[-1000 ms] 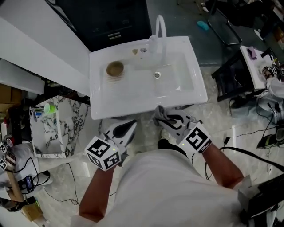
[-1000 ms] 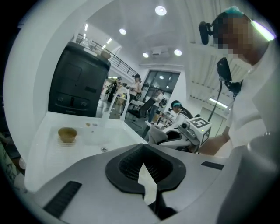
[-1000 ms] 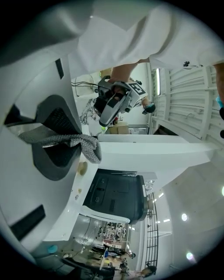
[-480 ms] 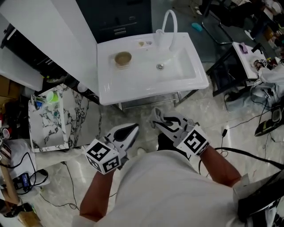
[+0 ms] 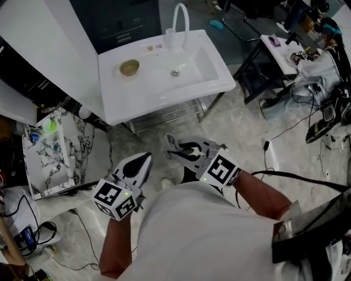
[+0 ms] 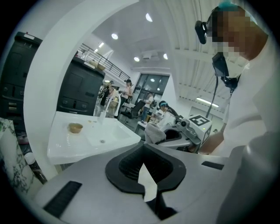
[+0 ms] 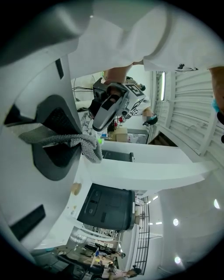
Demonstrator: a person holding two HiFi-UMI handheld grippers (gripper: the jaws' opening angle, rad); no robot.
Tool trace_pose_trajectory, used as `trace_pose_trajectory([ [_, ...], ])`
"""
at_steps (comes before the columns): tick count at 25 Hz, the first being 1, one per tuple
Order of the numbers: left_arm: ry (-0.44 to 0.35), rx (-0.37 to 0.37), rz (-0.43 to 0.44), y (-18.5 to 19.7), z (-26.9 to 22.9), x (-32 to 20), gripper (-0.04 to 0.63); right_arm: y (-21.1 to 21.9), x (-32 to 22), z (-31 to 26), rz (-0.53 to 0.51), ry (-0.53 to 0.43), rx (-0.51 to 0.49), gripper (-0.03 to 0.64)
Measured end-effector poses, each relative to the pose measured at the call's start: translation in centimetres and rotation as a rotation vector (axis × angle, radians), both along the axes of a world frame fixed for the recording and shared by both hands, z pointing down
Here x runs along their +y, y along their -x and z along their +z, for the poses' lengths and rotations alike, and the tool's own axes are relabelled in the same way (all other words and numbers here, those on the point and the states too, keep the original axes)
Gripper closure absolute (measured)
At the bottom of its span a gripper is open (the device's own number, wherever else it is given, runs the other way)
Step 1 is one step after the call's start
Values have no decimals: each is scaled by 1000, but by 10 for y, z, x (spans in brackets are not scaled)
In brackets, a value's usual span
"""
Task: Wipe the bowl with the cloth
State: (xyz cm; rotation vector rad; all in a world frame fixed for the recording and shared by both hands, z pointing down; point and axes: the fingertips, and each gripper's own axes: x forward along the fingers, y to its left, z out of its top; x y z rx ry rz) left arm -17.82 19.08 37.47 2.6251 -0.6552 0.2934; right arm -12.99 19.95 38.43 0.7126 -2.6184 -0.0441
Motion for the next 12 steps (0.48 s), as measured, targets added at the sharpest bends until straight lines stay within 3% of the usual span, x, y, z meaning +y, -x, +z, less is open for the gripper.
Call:
trace_pose_trajectory([
  [12,-3,7,10,-5,1,20,584,5,23,-11,-24,-32,-9,571],
])
